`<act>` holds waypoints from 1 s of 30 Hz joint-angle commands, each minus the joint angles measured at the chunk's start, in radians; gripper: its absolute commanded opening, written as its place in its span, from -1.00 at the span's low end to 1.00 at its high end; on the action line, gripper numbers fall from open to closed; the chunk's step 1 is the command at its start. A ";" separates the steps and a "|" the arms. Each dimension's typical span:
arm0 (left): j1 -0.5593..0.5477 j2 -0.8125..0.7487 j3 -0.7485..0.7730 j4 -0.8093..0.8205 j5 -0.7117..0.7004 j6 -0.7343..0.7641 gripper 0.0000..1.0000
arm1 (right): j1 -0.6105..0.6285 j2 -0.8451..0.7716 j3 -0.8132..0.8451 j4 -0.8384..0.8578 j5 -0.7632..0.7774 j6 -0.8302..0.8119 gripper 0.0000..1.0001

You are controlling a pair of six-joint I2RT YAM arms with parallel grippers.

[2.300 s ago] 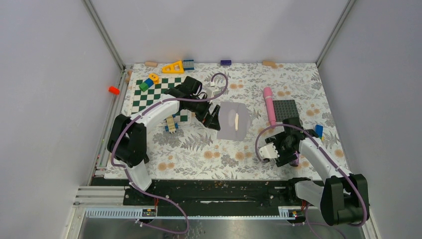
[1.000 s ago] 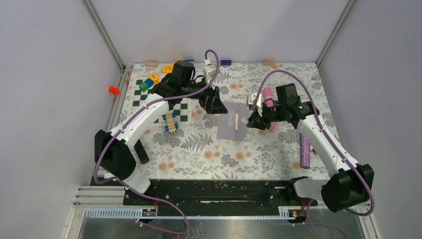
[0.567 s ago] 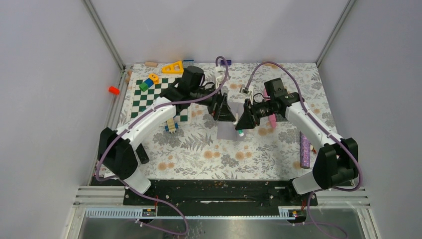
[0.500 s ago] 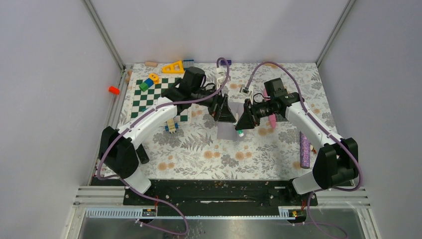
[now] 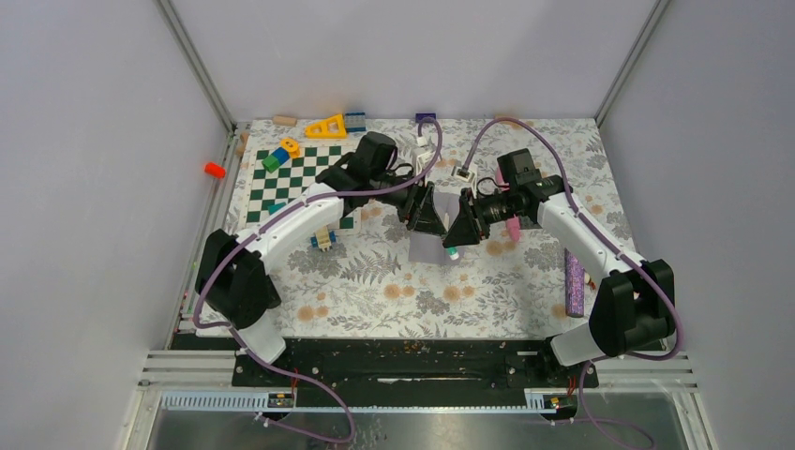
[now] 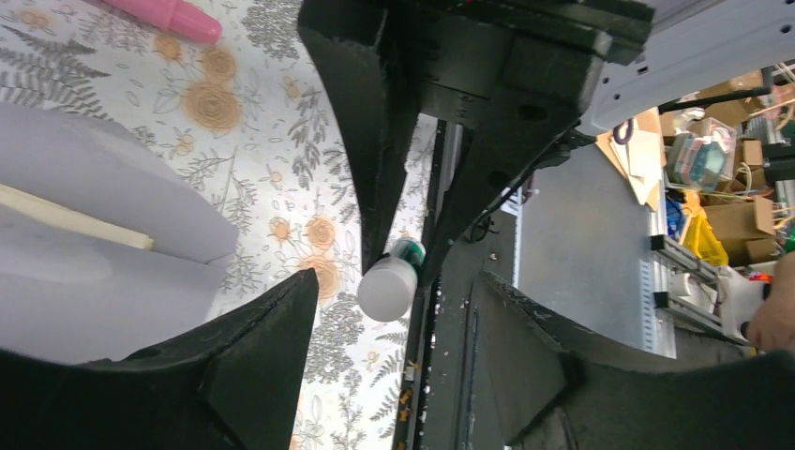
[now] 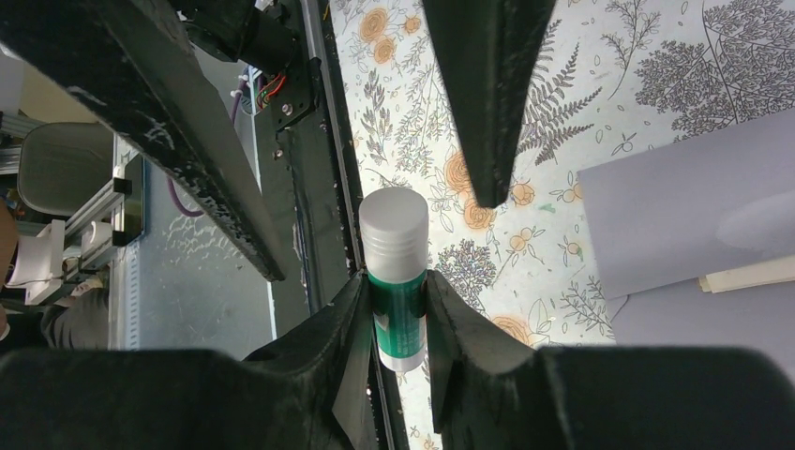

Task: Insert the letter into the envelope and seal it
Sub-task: Open the solid glue cap from the solid glue.

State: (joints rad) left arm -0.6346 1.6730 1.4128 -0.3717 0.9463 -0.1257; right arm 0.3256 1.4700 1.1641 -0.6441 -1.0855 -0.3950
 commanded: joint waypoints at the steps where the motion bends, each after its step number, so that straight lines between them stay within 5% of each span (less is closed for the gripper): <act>1: -0.005 0.005 0.015 0.034 0.057 0.006 0.22 | 0.007 -0.030 -0.010 0.003 -0.018 -0.007 -0.63; 21: -0.016 0.029 0.040 -0.010 0.039 0.029 -0.40 | 0.007 -0.046 -0.015 0.003 -0.028 -0.014 -0.62; 30: -0.016 0.024 0.043 -0.010 0.035 0.024 -0.25 | 0.011 -0.038 -0.017 0.001 -0.011 -0.018 -0.63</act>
State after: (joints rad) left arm -0.6491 1.7069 1.4143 -0.4046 0.9714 -0.1135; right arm 0.3267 1.4609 1.1465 -0.6441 -1.0840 -0.4004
